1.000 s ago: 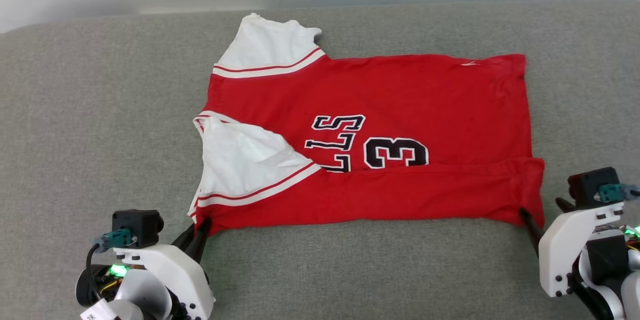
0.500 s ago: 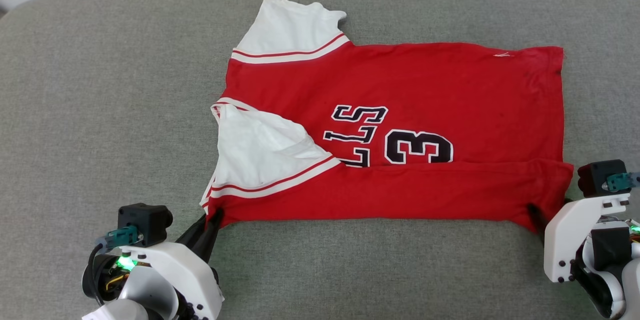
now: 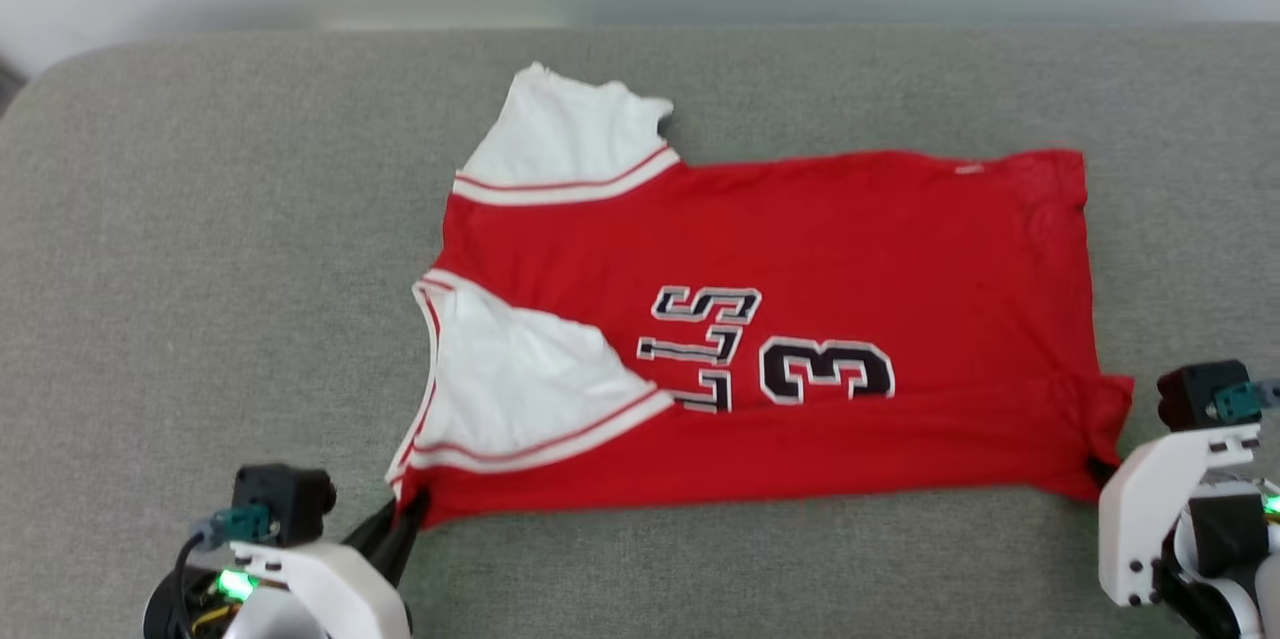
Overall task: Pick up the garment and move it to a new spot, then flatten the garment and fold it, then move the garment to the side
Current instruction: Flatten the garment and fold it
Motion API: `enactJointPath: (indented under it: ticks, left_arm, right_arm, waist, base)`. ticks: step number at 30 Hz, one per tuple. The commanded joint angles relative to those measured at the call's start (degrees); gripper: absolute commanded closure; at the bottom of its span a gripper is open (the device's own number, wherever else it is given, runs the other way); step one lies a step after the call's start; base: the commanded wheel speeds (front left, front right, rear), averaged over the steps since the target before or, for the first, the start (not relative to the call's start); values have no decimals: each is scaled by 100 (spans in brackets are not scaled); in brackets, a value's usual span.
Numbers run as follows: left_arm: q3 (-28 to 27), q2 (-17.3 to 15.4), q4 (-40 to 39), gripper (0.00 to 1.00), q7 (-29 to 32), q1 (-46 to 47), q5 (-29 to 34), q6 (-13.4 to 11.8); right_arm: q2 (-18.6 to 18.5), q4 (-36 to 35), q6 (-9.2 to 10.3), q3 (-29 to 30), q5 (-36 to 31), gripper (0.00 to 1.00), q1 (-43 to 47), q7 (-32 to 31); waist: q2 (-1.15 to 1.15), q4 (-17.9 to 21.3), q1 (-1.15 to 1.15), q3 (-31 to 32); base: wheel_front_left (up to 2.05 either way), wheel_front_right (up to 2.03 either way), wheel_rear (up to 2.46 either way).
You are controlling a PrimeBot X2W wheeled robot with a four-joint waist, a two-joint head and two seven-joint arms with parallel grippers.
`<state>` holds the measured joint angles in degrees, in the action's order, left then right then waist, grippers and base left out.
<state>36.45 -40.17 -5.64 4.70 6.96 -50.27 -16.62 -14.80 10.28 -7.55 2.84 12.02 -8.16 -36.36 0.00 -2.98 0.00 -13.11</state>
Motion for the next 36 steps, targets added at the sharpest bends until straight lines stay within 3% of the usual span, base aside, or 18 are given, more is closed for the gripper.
enactJointPath:
  ticks: [1,13,20,21,22,23,31,36]
  left_arm:
    - [13,-82,22,100,18,-140,-25,13]
    - [296,-267,-118,100,140,-1045,-255,-46]
    - [464,-156,8,100,196,-1110,-281,53]
    - [477,-138,47,100,196,-1088,-282,73]
    - [509,-132,84,64,213,-1058,-258,98]
    - [535,-133,123,0,215,-1033,-221,131]
    - [256,8,244,0,-351,-824,-150,198]
    - [-25,89,261,0,-1060,-637,37,240]
  right_arm:
    - [-129,0,12,45,40,100,202,-88]
    - [-345,-1162,12,404,476,100,1319,-732]
    - [-222,-1239,12,442,477,100,1703,-925]
    - [-210,-1209,12,430,451,68,1700,-890]
    - [-200,-1173,12,421,421,0,1678,-855]
    - [-191,-1137,12,415,395,0,1646,-815]
    - [-212,-1161,9,387,278,0,1295,-295]
    - [-205,-1345,9,358,256,0,1012,313]
  waist:
    - [0,84,0,153]
    - [0,236,0,600]
    - [0,273,0,600]
    - [0,278,0,593]
    - [0,285,0,589]
    - [0,292,0,588]
    - [0,347,0,622]
    - [0,396,0,726]
  base:
    - [0,0,0]
    - [0,0,0]
    - [0,0,0]
    - [0,0,0]
    - [0,0,0]
    - [0,0,0]
    - [0,0,0]
    - [0,0,0]
